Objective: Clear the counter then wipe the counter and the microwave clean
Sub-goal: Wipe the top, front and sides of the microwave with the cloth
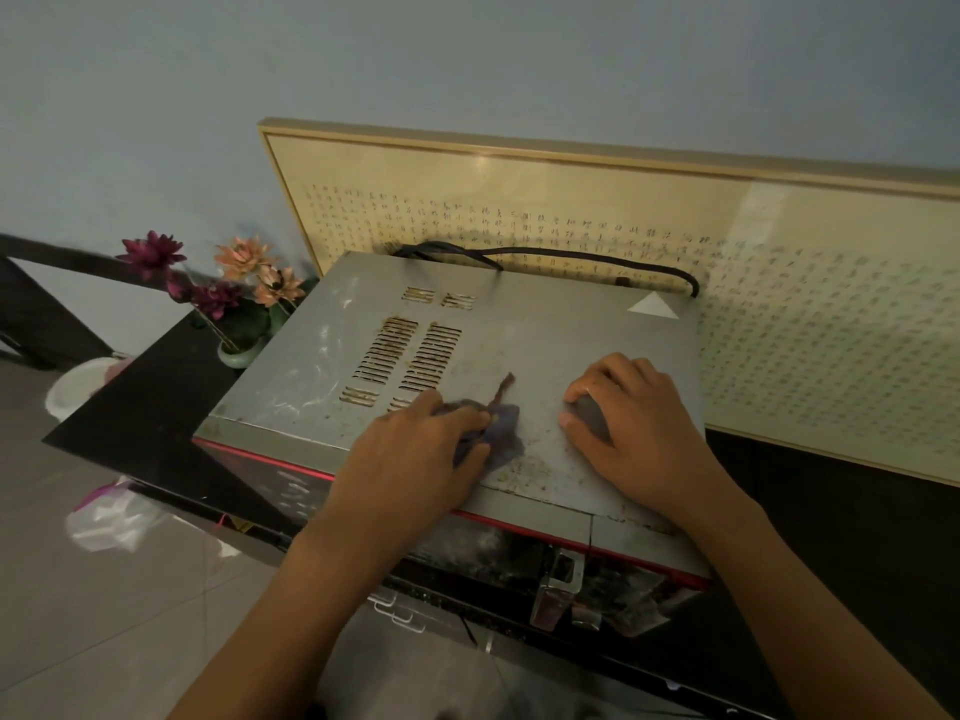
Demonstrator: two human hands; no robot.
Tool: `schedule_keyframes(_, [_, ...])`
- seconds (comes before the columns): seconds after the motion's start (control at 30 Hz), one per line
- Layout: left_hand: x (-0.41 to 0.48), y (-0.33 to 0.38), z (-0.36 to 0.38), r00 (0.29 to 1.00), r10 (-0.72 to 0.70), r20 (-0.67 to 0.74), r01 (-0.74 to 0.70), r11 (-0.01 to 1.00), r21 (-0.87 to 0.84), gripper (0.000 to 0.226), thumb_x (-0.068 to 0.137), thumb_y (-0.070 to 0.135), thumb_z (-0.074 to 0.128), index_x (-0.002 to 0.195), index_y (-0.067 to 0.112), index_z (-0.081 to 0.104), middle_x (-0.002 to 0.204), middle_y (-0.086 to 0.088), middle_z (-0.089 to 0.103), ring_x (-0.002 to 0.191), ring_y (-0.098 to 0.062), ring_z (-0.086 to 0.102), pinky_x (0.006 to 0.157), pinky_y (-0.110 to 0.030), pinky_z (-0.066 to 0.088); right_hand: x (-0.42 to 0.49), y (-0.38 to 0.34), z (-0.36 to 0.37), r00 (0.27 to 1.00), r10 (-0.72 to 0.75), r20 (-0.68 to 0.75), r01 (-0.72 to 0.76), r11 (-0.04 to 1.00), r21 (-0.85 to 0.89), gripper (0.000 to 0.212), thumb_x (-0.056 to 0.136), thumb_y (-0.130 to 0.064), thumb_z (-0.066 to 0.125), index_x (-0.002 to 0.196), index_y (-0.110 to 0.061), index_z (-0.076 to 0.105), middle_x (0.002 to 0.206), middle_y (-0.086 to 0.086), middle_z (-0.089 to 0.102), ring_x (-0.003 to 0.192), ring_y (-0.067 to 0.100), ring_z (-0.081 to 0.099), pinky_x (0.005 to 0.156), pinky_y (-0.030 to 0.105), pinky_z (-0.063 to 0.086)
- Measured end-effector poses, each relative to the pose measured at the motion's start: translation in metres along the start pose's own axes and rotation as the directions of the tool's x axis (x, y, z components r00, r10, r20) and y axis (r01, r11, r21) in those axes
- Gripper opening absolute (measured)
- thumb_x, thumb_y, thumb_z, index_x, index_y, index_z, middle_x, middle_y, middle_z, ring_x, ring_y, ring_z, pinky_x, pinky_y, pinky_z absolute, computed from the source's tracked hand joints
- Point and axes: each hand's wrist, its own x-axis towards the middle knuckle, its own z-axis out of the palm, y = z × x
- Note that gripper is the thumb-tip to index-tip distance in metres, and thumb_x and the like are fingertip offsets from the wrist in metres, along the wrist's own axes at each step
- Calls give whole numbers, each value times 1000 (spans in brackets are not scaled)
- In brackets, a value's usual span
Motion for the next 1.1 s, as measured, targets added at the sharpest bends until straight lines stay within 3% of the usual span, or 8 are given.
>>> schedule_keyframes(0.17, [38, -6, 4, 988, -148, -43, 151, 986, 71, 34, 103, 43, 48, 132, 29, 59, 117, -8, 56, 99, -30, 62, 81, -39, 52, 0, 0, 1, 1000, -7, -10, 7, 1000, 11, 29, 94, -48, 45, 104, -26, 61, 109, -6, 52, 98, 16, 47, 84, 32, 33])
schedule_keyframes(0.27, [89, -10, 13, 971, -236, -39, 237, 971, 19, 35, 106, 40, 44, 128, 20, 61, 120, -13, 57, 102, -33, 62, 83, -40, 48, 0, 0, 0, 1000, 6, -10, -6, 1000, 19, 28, 93, -47, 46, 103, -26, 62, 109, -7, 52, 99, 16, 47, 85, 33, 35])
schedule_keyframes(0.53, [60, 5, 12, 1000, -27, -7, 27, 999, 33, 34, 101, 45, 52, 131, 31, 60, 112, -5, 58, 96, -27, 62, 78, -36, 50, 0, -1, -1, 1000, 11, 0, -11, 1000, 22, 31, 93, -50, 44, 104, -26, 61, 109, -6, 51, 99, 16, 46, 85, 34, 37])
schedule_keyframes(0.67, [54, 4, 10, 995, -96, -5, 96, 994, 51, 36, 101, 45, 51, 133, 30, 59, 115, -6, 59, 99, -28, 62, 80, -38, 52, 0, 1, 1, 1000, 9, 3, -9, 1000, 27, 29, 93, -50, 45, 104, -27, 60, 109, -7, 50, 99, 16, 46, 86, 34, 37])
schedule_keyframes(0.8, [106, 14, 19, 985, -172, -8, 172, 982, 82, 36, 105, 41, 45, 133, 24, 59, 123, -12, 57, 105, -35, 62, 77, -37, 42, 0, 0, 0, 1000, 15, -14, -14, 999, 31, 27, 93, -48, 48, 102, -26, 61, 108, -6, 51, 98, 17, 47, 85, 36, 39])
schedule_keyframes(1.0, [93, 14, 15, 999, 5, 38, -7, 998, 60, 39, 101, 43, 54, 137, 30, 58, 114, -6, 58, 102, -29, 62, 74, -31, 38, 0, 1, 2, 1000, 5, -13, -5, 1000, 14, 29, 92, -49, 47, 102, -25, 62, 108, -5, 52, 97, 17, 48, 82, 34, 38])
schedule_keyframes(1.1, [70, 5, 14, 999, -28, 17, 28, 998, 51, 37, 101, 43, 53, 136, 30, 58, 116, -6, 57, 101, -29, 61, 81, -36, 47, 0, 1, 1, 1000, 10, -3, -10, 1000, 18, 29, 93, -48, 47, 104, -26, 61, 110, -5, 52, 99, 17, 47, 84, 35, 39])
